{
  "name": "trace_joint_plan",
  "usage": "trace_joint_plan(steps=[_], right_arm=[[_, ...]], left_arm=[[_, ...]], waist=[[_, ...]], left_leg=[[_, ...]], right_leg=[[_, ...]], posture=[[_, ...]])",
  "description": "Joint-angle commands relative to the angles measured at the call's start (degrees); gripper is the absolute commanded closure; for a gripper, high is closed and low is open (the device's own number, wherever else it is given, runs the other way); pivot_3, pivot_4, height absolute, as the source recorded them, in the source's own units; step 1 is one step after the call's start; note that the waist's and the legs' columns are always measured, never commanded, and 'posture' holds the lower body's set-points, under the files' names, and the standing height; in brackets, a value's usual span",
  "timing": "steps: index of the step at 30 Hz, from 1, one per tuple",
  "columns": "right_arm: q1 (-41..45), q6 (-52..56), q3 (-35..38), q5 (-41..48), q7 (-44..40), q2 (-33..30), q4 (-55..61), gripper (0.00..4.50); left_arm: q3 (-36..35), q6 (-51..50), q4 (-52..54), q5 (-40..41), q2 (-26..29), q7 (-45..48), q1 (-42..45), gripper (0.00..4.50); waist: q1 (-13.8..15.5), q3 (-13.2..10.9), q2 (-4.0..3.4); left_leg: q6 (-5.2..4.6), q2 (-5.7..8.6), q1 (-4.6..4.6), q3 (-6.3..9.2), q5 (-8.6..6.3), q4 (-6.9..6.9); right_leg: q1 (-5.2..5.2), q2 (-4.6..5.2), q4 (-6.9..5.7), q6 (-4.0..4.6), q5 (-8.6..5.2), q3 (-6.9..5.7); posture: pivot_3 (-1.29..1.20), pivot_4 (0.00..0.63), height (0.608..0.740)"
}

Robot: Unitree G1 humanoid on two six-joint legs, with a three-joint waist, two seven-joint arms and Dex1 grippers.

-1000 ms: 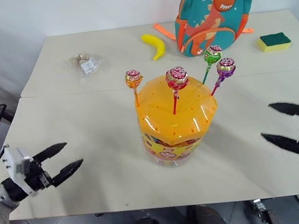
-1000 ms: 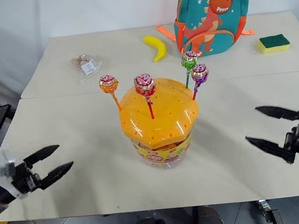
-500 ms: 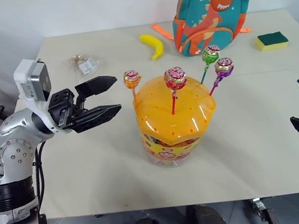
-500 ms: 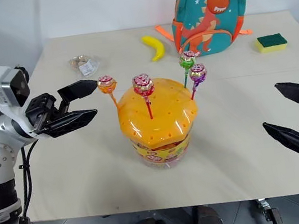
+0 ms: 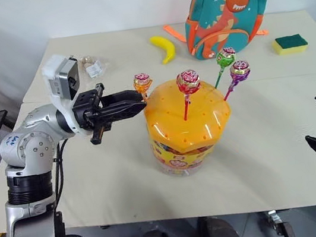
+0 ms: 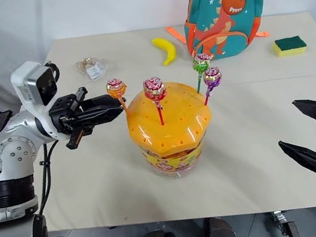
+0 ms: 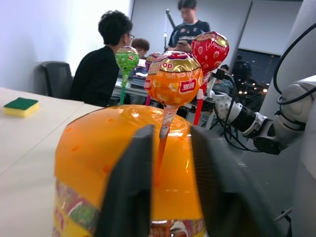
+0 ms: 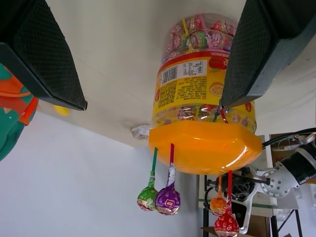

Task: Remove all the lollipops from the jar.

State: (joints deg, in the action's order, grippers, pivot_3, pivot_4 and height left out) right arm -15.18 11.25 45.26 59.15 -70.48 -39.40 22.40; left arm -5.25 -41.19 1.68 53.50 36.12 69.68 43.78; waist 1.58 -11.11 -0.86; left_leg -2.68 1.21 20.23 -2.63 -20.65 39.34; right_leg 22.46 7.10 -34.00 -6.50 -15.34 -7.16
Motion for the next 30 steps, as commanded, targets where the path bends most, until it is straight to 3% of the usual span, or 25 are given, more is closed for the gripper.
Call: trace_joint_plan(steps=[1,7,10,12,14,18,21,24,30], right_arm=[[-0.1,-0.6,1.0,1.1,-0.1,0.6,1.7,0.0],[1.5,0.7,-1.3,2.6,1.4,1.1,3.3,0.0],[3.1,1.2,-2.7,3.7,3.4,1.5,4.5,0.0],[4.6,1.2,-4.0,4.1,4.5,1.8,5.6,0.0],[6.4,0.5,-6.1,3.0,4.8,1.9,6.7,0.0],[9.0,-4.1,-10.3,-2.4,-0.8,2.1,6.0,0.0],[10.0,-5.7,-12.1,-3.9,-4.1,1.6,4.4,0.0],[9.9,-6.5,-12.5,-5.1,-7.2,0.6,2.0,0.0],[8.9,-8.2,-11.4,-7.0,-12.5,-1.2,-3.0,0.0]], left_arm=[[-0.2,0.8,1.0,-0.7,-0.7,0.5,1.5,4.46],[-10.8,-2.5,-2.0,8.8,-4.5,-8.5,3.7,4.46],[-17.7,-4.0,-6.1,12.0,-3.3,-15.5,4.1,4.46],[-20.5,-4.6,-8.5,9.5,0.7,-17.6,1.0,4.46],[-20.0,-2.9,-11.9,1.3,7.8,-16.5,-6.8,4.46],[-20.8,-4.0,-23.0,-8.4,18.5,-19.1,-20.9,4.46],[-20.8,-5.0,-26.9,-13.0,22.1,-20.1,-29.5,4.46],[-21.2,-7.5,-22.6,-14.1,23.2,-19.7,-37.2,4.46],[-24.9,-13.1,-13.4,-12.5,21.3,-22.6,-42.4,4.46]], waist=[[0.0,0.0,0.0],[0.0,0.0,0.01],[-0.1,0.0,0.01],[-0.4,0.0,-0.01],[-1.0,0.1,-0.09],[-1.5,0.0,-0.02],[-1.0,0.1,0.33],[-0.2,0.1,0.41],[-0.2,0.1,0.34]], left_leg=[[0.0,0.0,0.0,0.0,0.0,0.0],[0.0,-0.01,0.01,0.01,0.0,0.07],[0.0,-0.04,0.03,0.09,0.0,0.16],[0.01,-0.03,0.01,0.1,-0.01,0.16],[0.04,-0.04,-0.05,0.07,-0.02,0.11],[0.12,-0.07,-0.33,-0.12,-0.07,-0.23],[0.13,-0.12,-0.11,0.0,-0.08,-0.18],[0.12,-0.08,-0.06,0.08,-0.2,-0.18],[0.21,0.09,-0.03,0.25,-0.38,-0.18]], right_leg=[[0.0,0.0,0.0,0.0,0.0,0.0],[0.0,0.03,-0.02,0.0,0.0,0.02],[0.0,0.27,-0.07,0.0,0.0,0.0],[0.0,0.29,-0.08,0.0,0.0,0.01],[0.03,0.2,-0.11,0.01,0.0,0.05],[0.11,-0.35,-0.07,0.05,-0.03,0.43],[0.25,-0.33,-0.02,0.04,-0.03,0.53],[0.29,0.18,0.03,0.04,-0.02,0.53],[0.22,0.44,0.12,0.03,-0.02,0.57]], posture=[[0.0,0.15,0.74],[0.0,0.15,0.74],[0.0,0.15,0.74],[0.0,0.15,0.74],[0.0,0.15,0.74],[0.0,0.15,0.74],[0.0,0.15,0.74],[0.0,0.15,0.74],[0.0,0.15,0.74]])
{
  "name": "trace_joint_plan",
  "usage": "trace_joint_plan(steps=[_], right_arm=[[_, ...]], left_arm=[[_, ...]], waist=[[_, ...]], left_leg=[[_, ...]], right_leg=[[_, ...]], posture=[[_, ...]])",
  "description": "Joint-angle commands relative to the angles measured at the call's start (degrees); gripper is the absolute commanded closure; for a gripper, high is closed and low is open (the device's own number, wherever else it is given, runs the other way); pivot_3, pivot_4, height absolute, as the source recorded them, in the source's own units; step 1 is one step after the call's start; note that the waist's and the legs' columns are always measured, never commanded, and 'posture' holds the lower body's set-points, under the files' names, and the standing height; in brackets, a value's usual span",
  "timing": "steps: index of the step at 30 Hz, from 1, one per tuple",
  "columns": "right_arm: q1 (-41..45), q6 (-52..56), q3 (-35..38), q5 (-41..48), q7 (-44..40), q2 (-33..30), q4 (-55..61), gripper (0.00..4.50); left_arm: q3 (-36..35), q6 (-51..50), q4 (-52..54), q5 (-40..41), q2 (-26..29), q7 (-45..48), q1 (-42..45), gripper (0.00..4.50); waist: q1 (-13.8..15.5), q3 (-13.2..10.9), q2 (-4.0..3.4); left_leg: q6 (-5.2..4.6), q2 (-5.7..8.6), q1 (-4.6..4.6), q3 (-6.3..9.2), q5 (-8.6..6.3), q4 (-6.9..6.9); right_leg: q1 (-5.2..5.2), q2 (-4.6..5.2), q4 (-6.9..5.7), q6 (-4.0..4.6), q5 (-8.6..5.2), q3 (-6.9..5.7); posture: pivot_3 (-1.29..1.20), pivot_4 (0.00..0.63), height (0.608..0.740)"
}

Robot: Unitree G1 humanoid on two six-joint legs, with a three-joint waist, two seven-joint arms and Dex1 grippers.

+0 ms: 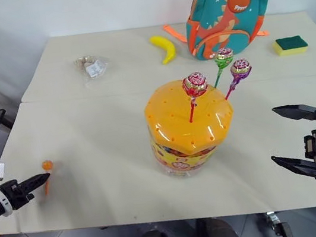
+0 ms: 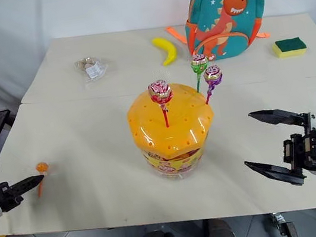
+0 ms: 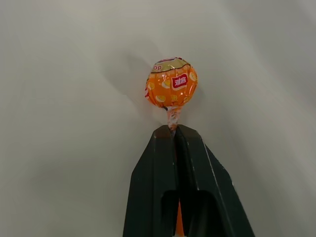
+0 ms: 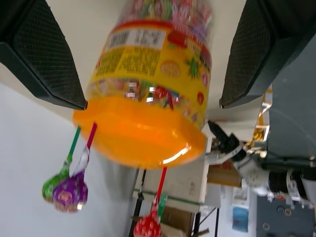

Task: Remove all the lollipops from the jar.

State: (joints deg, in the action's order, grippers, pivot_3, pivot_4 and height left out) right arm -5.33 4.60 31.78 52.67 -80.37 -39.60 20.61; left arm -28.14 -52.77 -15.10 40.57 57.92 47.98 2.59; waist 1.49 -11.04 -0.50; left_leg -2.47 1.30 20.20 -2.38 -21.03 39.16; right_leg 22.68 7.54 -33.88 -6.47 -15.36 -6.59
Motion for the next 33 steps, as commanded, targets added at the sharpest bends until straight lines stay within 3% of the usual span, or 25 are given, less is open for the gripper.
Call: trace_joint_plan(steps=[1,8,12,15,17,19,26,30,33], right_arm=[[-1.6,-2.1,2.3,-1.0,-3.8,-1.4,-2.0,0.0],[-3.0,-3.5,4.6,-1.6,-5.0,-2.7,-4.8,0.0],[-3.4,-3.7,7.2,-1.6,-3.6,-2.9,-5.8,0.0],[-3.2,-3.8,9.9,-1.4,-1.9,-3.1,-6.8,0.0],[-3.9,-3.4,11.4,-0.9,-1.2,-3.1,-6.6,0.0],[-4.4,-2.9,12.7,-0.3,-0.2,-2.9,-6.1,0.0],[-6.1,-1.3,13.9,1.1,0.6,-3.4,-2.5,0.0],[-7.3,-0.5,15.2,2.1,2.3,-2.9,0.1,0.0],[-8.7,-0.5,15.0,1.9,3.0,-2.0,1.2,0.0]], left_arm=[[-2.0,-1.9,3.8,0.3,-0.6,-0.9,-1.4,4.25],[-3.1,-1.0,3.6,-0.4,0.1,1.1,-0.7,2.24],[-2.9,6.1,0.9,-2.7,6.5,14.0,-3.2,1.05],[-4.0,17.7,-4.8,-4.6,11.2,25.8,-1.2,1.05],[-3.4,23.1,-6.3,-3.7,11.1,29.4,4.7,1.05],[-2.7,26.8,-2.5,0.2,7.4,33.6,11.7,1.05],[12.8,11.3,18.7,13.6,-7.3,29.9,31.4,1.05],[20.2,9.6,23.7,14.6,-17.7,25.7,38.3,1.05],[22.3,12.4,22.8,12.4,-23.4,23.8,42.8,0.51]], waist=[[-0.2,0.0,-0.06],[-0.3,0.0,-0.12],[-0.3,0.0,-0.11],[-0.4,0.0,-0.15],[-0.1,0.0,-0.18],[0.5,0.0,-0.25],[0.4,0.0,-0.23],[-0.1,0.0,-0.22],[-0.2,0.0,-0.2]], left_leg=[[0.0,-0.02,-0.01,0.0,0.0,0.0],[0.04,-0.09,-0.08,-0.07,0.06,-0.02],[0.11,-0.1,-0.05,-0.07,0.05,-0.02],[0.18,-0.09,-0.03,-0.09,0.01,-0.03],[0.2,-0.08,-0.01,-0.11,0.0,-0.03],[0.19,-0.04,0.0,-0.06,0.0,-0.03],[-0.21,0.06,0.02,-0.09,0.23,0.07],[-0.27,0.1,0.0,-0.24,0.27,0.1],[-0.26,-0.03,-0.04,-0.38,0.28,0.14]], right_leg=[[0.0,-0.02,0.0,0.0,0.0,0.0],[0.02,-0.09,-0.1,0.03,-0.02,0.01],[0.06,-0.09,-0.13,0.05,-0.03,0.0],[0.1,-0.09,-0.06,0.06,-0.04,0.0],[0.12,-0.06,0.01,0.07,-0.04,-0.02],[0.12,0.01,0.03,0.08,-0.05,-0.07],[0.0,-0.04,-0.21,-0.04,0.02,-0.09],[-0.01,-0.27,-0.22,-0.07,0.04,-0.04],[-0.01,-0.62,-0.22,-0.08,0.04,0.12]], posture=[[0.0,0.15,0.74],[0.0,0.15,0.74],[0.0,0.15,0.74],[0.0,0.15,0.74],[0.0,0.15,0.74],[0.0,0.15,0.74],[0.0,0.15,0.74],[0.0,0.15,0.74],[0.0,0.15,0.74]])
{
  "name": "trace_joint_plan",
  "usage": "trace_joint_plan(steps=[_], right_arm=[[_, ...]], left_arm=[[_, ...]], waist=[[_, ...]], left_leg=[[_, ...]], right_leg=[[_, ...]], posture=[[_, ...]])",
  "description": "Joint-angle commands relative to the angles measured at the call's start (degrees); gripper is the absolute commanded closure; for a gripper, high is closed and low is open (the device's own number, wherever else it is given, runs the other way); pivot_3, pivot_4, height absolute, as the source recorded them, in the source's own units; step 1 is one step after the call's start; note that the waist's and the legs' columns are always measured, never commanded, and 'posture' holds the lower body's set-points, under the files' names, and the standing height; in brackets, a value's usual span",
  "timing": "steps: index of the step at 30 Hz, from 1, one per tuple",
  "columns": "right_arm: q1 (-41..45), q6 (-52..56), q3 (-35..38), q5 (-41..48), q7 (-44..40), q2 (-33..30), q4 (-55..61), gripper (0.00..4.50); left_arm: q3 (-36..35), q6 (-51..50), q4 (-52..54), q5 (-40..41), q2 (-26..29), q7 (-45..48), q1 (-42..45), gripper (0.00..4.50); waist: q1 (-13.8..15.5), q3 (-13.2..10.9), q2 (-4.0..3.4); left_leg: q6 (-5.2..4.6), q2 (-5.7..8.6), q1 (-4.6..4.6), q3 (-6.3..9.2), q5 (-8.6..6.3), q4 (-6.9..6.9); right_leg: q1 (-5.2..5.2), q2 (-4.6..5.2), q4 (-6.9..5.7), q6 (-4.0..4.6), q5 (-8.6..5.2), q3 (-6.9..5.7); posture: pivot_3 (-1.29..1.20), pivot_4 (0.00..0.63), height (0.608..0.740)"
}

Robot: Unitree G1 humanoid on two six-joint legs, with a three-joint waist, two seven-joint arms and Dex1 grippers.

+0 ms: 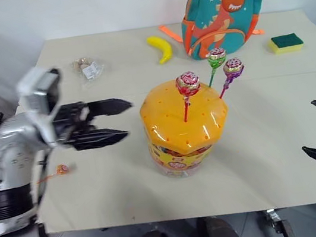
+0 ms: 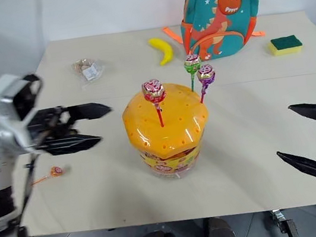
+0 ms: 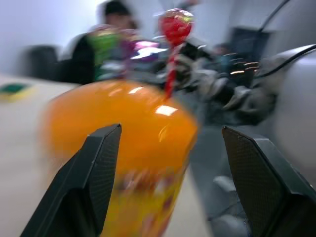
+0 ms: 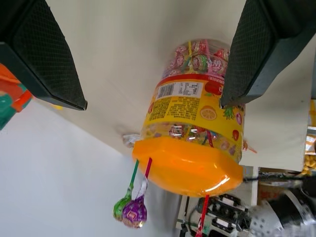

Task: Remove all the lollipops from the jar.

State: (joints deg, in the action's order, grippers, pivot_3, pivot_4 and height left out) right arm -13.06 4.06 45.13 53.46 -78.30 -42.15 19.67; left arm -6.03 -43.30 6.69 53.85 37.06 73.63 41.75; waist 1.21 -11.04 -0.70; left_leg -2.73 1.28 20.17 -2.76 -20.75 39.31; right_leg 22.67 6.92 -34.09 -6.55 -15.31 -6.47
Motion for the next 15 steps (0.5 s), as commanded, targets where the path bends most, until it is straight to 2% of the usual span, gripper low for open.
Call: trace_joint_plan(steps=[1,2,7,13,15], right_arm=[[-1.3,-0.1,1.6,1.0,1.0,0.7,2.2,0.0],[-1.4,-0.3,1.6,0.9,1.3,0.9,2.2,0.0],[-1.4,-1.0,1.3,0.5,2.4,1.6,2.7,0.0],[-2.7,-1.7,1.5,-0.1,3.9,3.3,4.2,0.0],[-3.3,-2.1,1.6,-0.5,4.2,3.9,4.4,0.0]], left_arm=[[0.7,3.5,0.6,-1.5,-3.8,-2.5,4.6,0.17],[1.7,4.7,0.0,-2.8,-5.1,-2.9,5.6,0.02],[6.4,4.3,0.3,-5.1,-8.1,-2.7,8.3,0.02],[9.0,-0.3,0.7,-4.2,-9.0,-2.9,10.9,0.02],[8.7,-2.1,0.6,-3.2,-10.3,-4.6,11.6,0.43]], waist=[[0.1,0.0,0.0],[0.2,0.0,0.0],[0.3,0.0,-0.02],[0.5,0.0,-0.02],[0.5,0.0,-0.02]], left_leg=[[0.03,-0.07,-0.02,-0.02,0.0,0.03],[0.04,-0.1,-0.03,-0.02,0.01,0.06],[0.05,-0.11,-0.04,-0.02,0.0,0.14],[0.06,-0.11,0.06,0.12,0.0,0.3],[0.06,-0.11,0.06,0.14,0.0,0.31]], right_leg=[[0.0,-0.12,0.0,0.0,0.0,0.1],[-0.02,-0.19,0.0,0.0,0.0,0.16],[-0.04,-0.23,0.01,-0.01,0.01,0.27],[-0.08,-0.23,0.04,-0.04,0.02,0.22],[-0.1,-0.23,0.04,-0.04,0.02,0.21]], posture=[[0.0,0.15,0.74],[0.0,0.15,0.74],[0.0,0.15,0.74],[0.0,0.15,0.74],[0.0,0.15,0.74]])
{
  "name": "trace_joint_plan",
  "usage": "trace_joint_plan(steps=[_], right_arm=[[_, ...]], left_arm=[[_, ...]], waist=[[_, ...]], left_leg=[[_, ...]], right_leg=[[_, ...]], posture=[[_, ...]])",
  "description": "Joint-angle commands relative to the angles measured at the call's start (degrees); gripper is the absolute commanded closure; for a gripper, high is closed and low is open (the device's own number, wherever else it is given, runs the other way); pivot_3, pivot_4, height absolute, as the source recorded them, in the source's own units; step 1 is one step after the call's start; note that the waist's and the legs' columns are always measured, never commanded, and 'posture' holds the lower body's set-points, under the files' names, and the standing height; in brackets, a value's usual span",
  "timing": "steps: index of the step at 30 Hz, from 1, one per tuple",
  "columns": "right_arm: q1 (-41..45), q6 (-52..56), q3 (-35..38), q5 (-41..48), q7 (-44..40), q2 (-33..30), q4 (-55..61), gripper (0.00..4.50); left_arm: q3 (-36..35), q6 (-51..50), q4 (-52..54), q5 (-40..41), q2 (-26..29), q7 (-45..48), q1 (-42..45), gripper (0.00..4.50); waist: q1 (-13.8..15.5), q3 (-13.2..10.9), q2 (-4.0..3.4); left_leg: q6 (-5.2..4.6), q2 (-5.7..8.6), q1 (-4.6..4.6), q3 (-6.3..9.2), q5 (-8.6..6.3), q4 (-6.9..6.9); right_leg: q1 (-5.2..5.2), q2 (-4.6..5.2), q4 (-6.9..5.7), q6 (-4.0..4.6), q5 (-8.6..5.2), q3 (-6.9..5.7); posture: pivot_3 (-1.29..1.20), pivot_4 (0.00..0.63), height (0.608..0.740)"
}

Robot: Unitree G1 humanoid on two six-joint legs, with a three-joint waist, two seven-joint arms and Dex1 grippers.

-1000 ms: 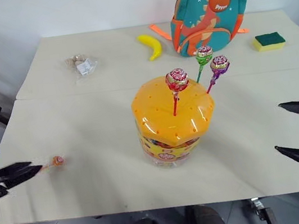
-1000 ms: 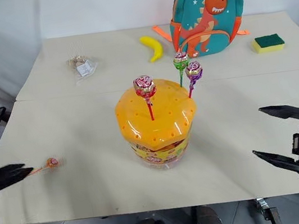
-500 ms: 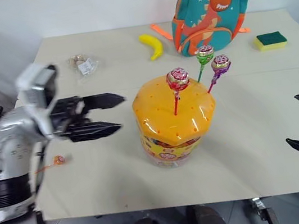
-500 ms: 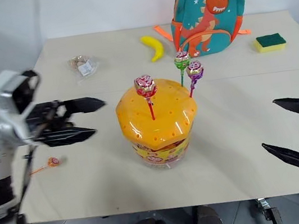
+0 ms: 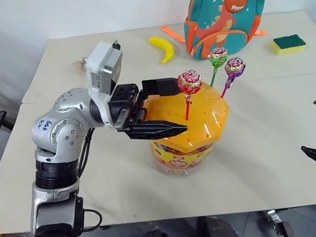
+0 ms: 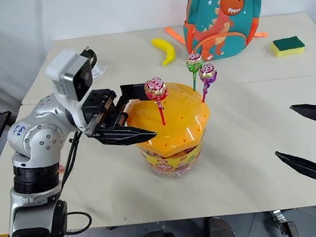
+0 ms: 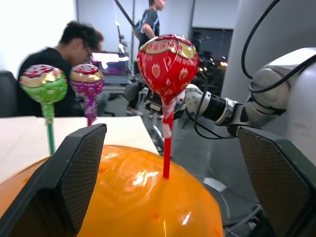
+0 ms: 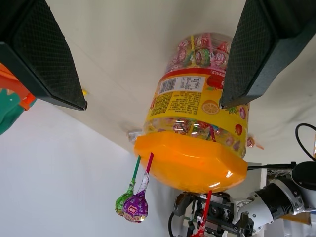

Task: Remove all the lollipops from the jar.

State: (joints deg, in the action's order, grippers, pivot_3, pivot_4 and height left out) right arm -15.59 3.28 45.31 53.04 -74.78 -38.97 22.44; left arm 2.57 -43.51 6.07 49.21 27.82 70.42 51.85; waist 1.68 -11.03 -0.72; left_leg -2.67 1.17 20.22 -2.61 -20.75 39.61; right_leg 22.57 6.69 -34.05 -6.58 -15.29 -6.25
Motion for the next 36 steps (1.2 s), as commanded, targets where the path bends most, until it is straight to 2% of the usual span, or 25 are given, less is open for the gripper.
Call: trace_joint_plan(steps=[1,11,13,14,17,19,23,26,29,36], right_arm=[[-1.0,-1.6,1.5,-0.1,0.7,1.0,1.7,0.0],[-2.2,-2.8,1.0,-0.6,1.9,1.7,1.9,0.0],[-2.0,-2.9,0.6,-0.8,2.1,1.6,1.7,0.0],[-1.7,-3.0,0.4,-0.8,2.1,1.6,1.5,0.0],[-1.0,-2.8,-0.2,-0.8,2.2,1.5,0.9,0.0],[-0.4,-2.7,-0.8,-0.9,2.1,1.4,0.4,0.0],[1.1,-3.0,-2.1,-1.1,1.8,1.3,-0.7,0.0],[2.7,-2.9,-3.4,-1.1,1.8,1.3,-0.9,0.0],[4.5,-2.5,-5.7,-1.5,2.2,1.4,-1.0,0.0],[4.7,-3.2,-9.2,-3.7,-0.4,1.2,-2.7,0.0]], left_arm=[[0.1,-2.2,1.3,1.5,-1.4,-1.7,1.7,0.62],[-0.7,-2.7,1.0,1.3,-1.9,-1.7,2.3,3.57],[-2.2,-2.4,0.8,2.6,-2.8,-2.3,2.3,4.19],[-4.9,-4.0,0.2,6.3,-3.4,-3.1,2.4,4.49],[-10.3,-7.0,-1.9,11.5,-0.7,-0.9,1.9,4.49],[-15.1,-7.8,-6.9,12.8,2.0,-3.4,2.4,4.49],[-22.2,-5.2,-15.4,9.6,9.1,-6.8,0.9,4.49],[-21.5,1.0,-19.9,-1.5,18.0,-8.5,-6.3,4.49],[-20.6,5.5,-24.3,-12.0,26.3,-11.5,-17.7,4.49],[-26.9,11.3,-28.4,-18.9,29.9,-14.2,-39.0,4.49]], waist=[[0.1,0.0,0.0],[0.2,0.0,0.0],[0.2,0.0,0.0],[0.1,0.0,0.0],[-0.2,0.0,0.0],[-0.5,0.0,-0.03],[-0.5,0.0,-0.03],[-0.4,0.0,-0.05],[-0.4,0.0,-0.04],[-0.2,0.0,0.02]], left_leg=[[0.0,0.0,0.0,0.05,0.0,0.02],[0.0,0.02,0.0,0.13,0.0,0.11],[0.0,0.02,0.0,0.13,0.0,0.12],[0.0,0.02,0.0,0.13,0.0,0.12],[0.02,-0.02,0.02,0.14,-0.01,0.11],[0.06,-0.07,-0.01,0.15,-0.03,0.11],[0.07,-0.11,-0.05,0.15,-0.04,0.13],[0.09,-0.06,-0.05,0.15,-0.05,0.1],[0.1,-0.04,-0.04,0.14,-0.06,-0.02],[0.14,-0.09,0.03,0.25,-0.19,-0.12]], right_leg=[[-0.03,0.01,0.01,0.0,0.0,-0.03],[-0.1,0.01,0.02,-0.03,0.02,-0.03],[-0.1,0.01,0.02,-0.03,0.02,-0.03],[-0.1,0.01,0.03,-0.03,0.02,-0.03],[-0.07,0.0,0.03,-0.03,0.01,-0.03],[-0.06,-0.04,0.01,0.01,0.0,-0.02],[-0.04,-0.12,-0.07,0.04,-0.02,0.0],[-0.03,-0.09,-0.03,0.03,-0.02,0.0],[0.02,-0.09,0.03,0.03,-0.02,0.01],[0.11,0.39,0.11,0.08,-0.04,-0.04]], posture=[[0.0,0.15,0.74],[0.0,0.15,0.74],[0.0,0.15,0.74],[0.0,0.15,0.74],[0.0,0.15,0.74],[0.0,0.15,0.74],[0.0,0.15,0.74],[0.0,0.15,0.74],[0.0,0.15,0.74],[0.0,0.15,0.74]])
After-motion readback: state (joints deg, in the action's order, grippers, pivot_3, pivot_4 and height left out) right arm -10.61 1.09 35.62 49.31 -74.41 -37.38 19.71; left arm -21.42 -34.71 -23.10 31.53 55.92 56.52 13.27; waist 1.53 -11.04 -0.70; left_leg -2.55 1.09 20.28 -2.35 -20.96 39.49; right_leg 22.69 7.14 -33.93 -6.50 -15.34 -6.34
